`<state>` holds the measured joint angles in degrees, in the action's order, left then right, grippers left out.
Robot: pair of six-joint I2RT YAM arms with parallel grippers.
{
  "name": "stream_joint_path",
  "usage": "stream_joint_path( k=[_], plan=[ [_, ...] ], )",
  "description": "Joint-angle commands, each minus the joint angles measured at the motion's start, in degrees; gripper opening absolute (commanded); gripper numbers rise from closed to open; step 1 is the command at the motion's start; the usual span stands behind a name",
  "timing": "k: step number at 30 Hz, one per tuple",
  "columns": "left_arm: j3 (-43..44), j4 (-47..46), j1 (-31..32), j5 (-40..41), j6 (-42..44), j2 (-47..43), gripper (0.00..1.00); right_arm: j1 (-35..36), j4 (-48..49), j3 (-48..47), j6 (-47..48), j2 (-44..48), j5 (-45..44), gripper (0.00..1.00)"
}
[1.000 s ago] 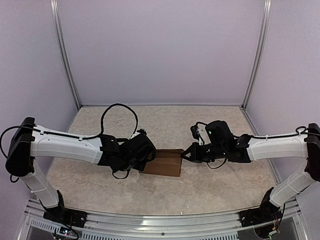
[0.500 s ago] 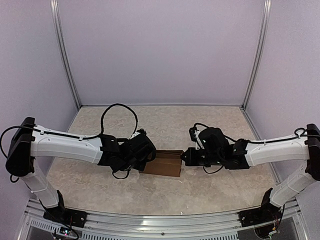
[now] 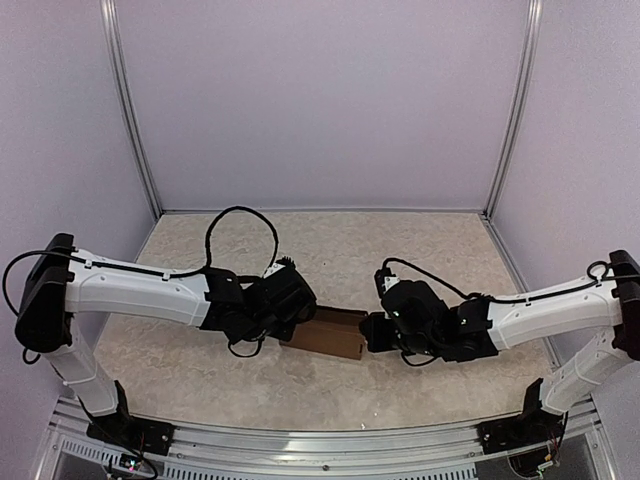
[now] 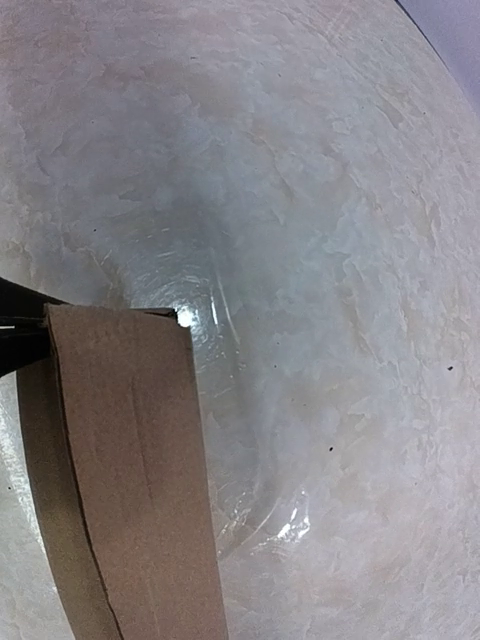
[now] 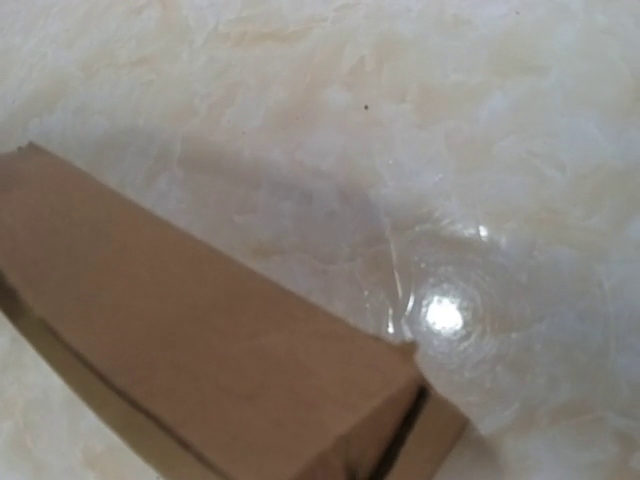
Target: Fold the paper box
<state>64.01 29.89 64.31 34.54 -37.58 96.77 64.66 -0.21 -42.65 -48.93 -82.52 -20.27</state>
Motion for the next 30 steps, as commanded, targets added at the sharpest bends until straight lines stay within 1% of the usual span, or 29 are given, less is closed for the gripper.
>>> stream_joint_path(
  k=[1, 4, 13, 17, 20, 23, 30],
  plan=[
    [-1.3, 3.1, 1.5, -8.4, -1.1, 3.5, 0.0, 0.8, -1.5, 1.0, -0.5, 0.1, -1.1, 0.19],
    [-1.3, 3.3, 1.6, -8.4, -1.3, 3.4, 0.0, 0.8, -1.3, 0.4, 0.3, 1.4, -1.5, 0.21],
    [-0.8, 3.9, 2.0, -8.0, -1.4, 3.5, 0.0, 0.8, -8.8, -3.0, 4.5, 6.6, -5.0, 0.33],
    [-0.5, 4.1, 2.0, -8.0, -1.3, 3.7, 0.0, 0.7, -10.9, -3.6, 5.4, 8.1, -6.6, 0.34],
    [-0.3, 4.2, 2.0, -7.9, -1.1, 3.9, 0.0, 0.8, -11.8, -3.6, 5.4, 8.3, -7.4, 0.31],
    [-0.2, 4.3, 2.0, -7.9, -0.9, 3.9, 0.0, 0.8, -11.7, -3.3, 4.9, 8.0, -6.9, 0.23],
    [-0.2, 4.5, 2.0, -7.8, -0.8, 4.0, 0.0, 0.8, -10.5, -2.5, 4.3, 7.1, -5.1, 0.1]
  ],
)
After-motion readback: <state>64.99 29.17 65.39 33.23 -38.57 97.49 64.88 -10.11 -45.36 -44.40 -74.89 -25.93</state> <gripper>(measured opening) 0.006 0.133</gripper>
